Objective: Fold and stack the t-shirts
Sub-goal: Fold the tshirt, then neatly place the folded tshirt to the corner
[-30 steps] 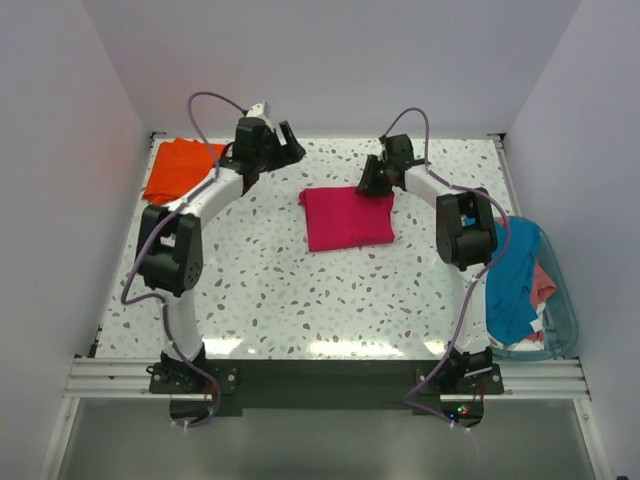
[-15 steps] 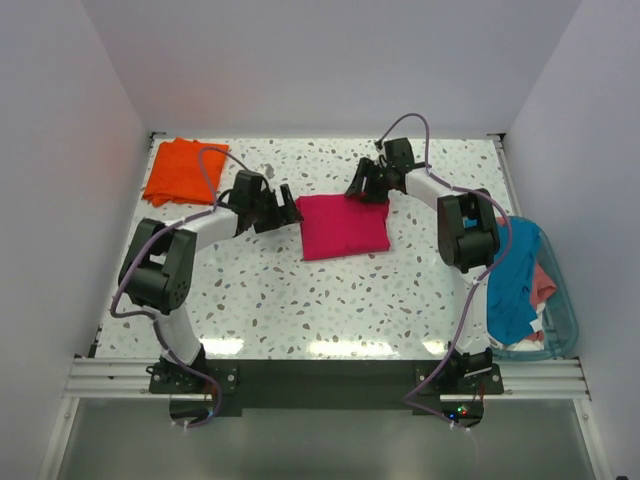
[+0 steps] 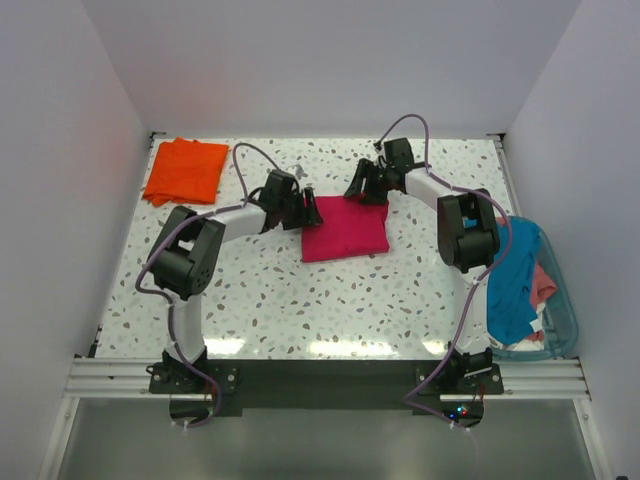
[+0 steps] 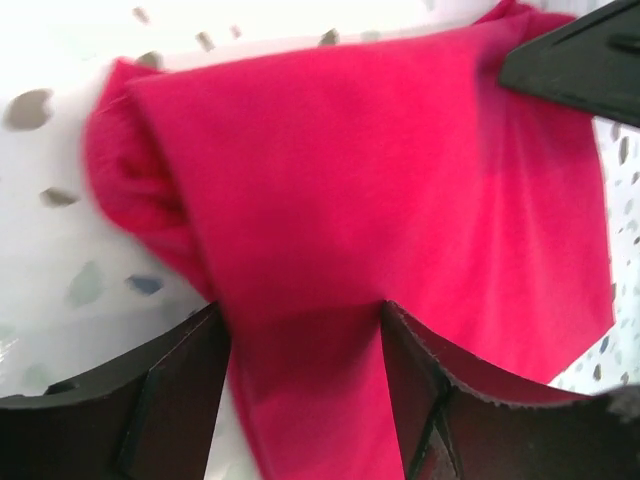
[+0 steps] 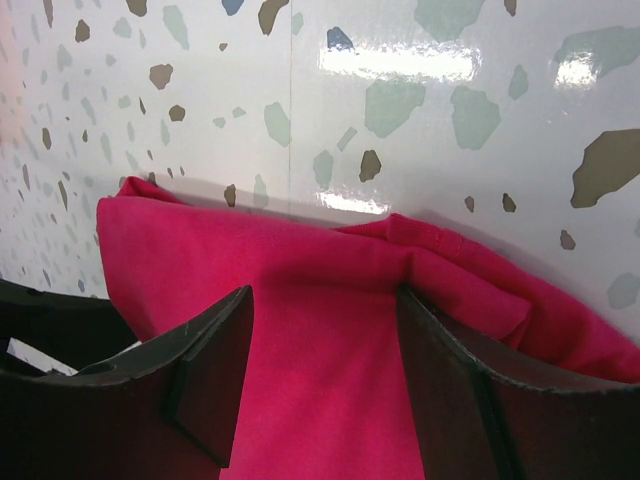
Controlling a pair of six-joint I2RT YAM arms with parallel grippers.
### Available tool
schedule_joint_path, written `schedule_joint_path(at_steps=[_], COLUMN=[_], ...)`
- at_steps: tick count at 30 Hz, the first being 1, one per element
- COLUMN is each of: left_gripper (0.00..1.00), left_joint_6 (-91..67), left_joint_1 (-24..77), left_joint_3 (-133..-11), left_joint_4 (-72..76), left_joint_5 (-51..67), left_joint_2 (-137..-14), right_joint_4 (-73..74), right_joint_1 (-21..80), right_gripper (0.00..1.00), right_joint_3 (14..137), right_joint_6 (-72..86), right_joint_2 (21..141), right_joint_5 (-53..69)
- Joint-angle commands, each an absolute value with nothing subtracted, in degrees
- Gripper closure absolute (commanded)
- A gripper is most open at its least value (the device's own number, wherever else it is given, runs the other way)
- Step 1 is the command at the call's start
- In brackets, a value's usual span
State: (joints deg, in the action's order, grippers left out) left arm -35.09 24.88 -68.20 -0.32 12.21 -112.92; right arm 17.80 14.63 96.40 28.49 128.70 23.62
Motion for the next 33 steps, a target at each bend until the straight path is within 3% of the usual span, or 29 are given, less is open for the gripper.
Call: schedule_joint_path(at_steps=[1, 3, 7, 8, 14, 25, 33], left_gripper=[0.39, 0.49, 0.96, 1.0, 1.0, 1.0, 1.0], left_joint_6=[-35.33, -35.42, -32.45, -31.47, -18.4, -0.8, 12.19], left_joint_1=[27.16, 27.68, 28.21, 28.21, 26.46, 17.76, 12.31], left_joint_3=[-70.04, -71.01, -76.53, -78.47, -98.75, -112.67, -116.45], left_joint_4=[-5.97, -6.67, -12.81, -14.83, -30.92, -33.58, -26.74], left_joint_5=[7.13, 5.54, 0.36, -3.65, -20.37, -34.88, -33.84], left_joint_2=[-117.68, -118.56, -119.35, -119.79, -122.77, -125.5, -126.21], right_joint_4=[22.59, 23.2, 24.6, 25.39, 25.14, 26.02, 25.84], right_joint_1=[15.29, 15.29, 15.29, 15.29, 15.38, 17.4, 19.16], right_gripper=[0.37, 0.37, 0.36, 0.32, 0.19, 0.18, 0.18], right_joint_3=[96.5, 97.03, 98.43, 99.05, 98.62, 96.59, 96.42], right_joint_6=[28.39, 28.13, 27.95, 27.95, 29.27, 28.13, 27.34], right_joint_2=[126.48, 126.12, 123.24, 122.0, 111.29, 103.45, 103.62], right_joint_5=[24.08, 23.65, 22.15, 21.37, 16.53, 13.01, 11.17])
